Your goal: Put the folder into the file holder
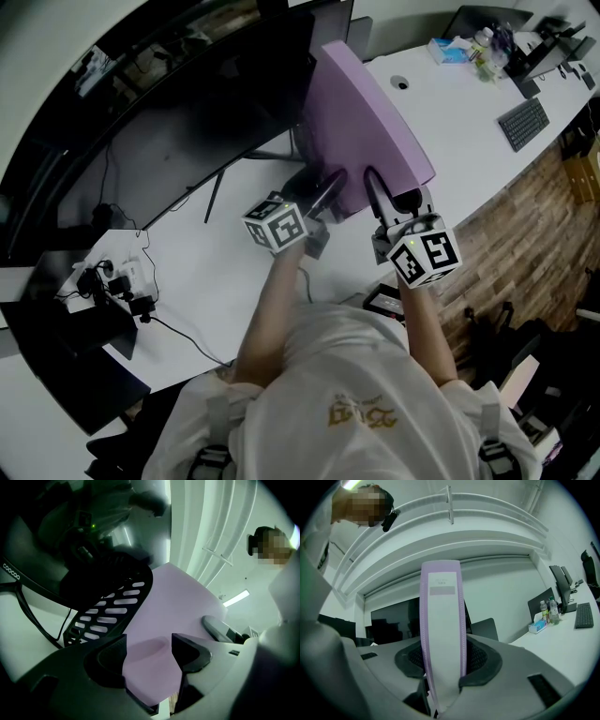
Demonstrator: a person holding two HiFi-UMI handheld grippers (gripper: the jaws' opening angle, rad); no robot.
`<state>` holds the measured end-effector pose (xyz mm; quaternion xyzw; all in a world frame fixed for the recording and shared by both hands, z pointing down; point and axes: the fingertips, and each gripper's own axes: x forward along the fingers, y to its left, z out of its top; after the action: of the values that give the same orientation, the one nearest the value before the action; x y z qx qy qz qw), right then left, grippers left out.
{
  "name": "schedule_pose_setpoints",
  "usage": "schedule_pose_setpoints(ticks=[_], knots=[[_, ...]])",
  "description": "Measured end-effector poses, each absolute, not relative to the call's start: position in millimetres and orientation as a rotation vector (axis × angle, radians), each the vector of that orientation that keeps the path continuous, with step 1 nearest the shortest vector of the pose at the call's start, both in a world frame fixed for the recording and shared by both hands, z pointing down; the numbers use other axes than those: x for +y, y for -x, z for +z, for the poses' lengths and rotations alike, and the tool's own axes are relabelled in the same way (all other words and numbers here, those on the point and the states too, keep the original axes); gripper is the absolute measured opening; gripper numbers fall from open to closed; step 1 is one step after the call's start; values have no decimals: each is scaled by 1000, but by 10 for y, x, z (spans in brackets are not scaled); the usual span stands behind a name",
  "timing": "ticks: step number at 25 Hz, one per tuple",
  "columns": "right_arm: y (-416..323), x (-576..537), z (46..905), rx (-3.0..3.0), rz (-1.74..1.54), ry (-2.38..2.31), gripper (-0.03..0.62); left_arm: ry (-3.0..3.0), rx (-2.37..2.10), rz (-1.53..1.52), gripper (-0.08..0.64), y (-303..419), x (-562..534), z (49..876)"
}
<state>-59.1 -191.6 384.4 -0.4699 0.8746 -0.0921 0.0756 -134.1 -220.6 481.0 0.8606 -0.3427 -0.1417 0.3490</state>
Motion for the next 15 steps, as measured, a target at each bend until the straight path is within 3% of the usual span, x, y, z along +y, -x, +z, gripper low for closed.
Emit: schedule_pose_setpoints(ticks=[15], knots=[[724,-2000,4053,2683,-288,1443,175,-2218,-858,-364,298,1313,-2222,4869]])
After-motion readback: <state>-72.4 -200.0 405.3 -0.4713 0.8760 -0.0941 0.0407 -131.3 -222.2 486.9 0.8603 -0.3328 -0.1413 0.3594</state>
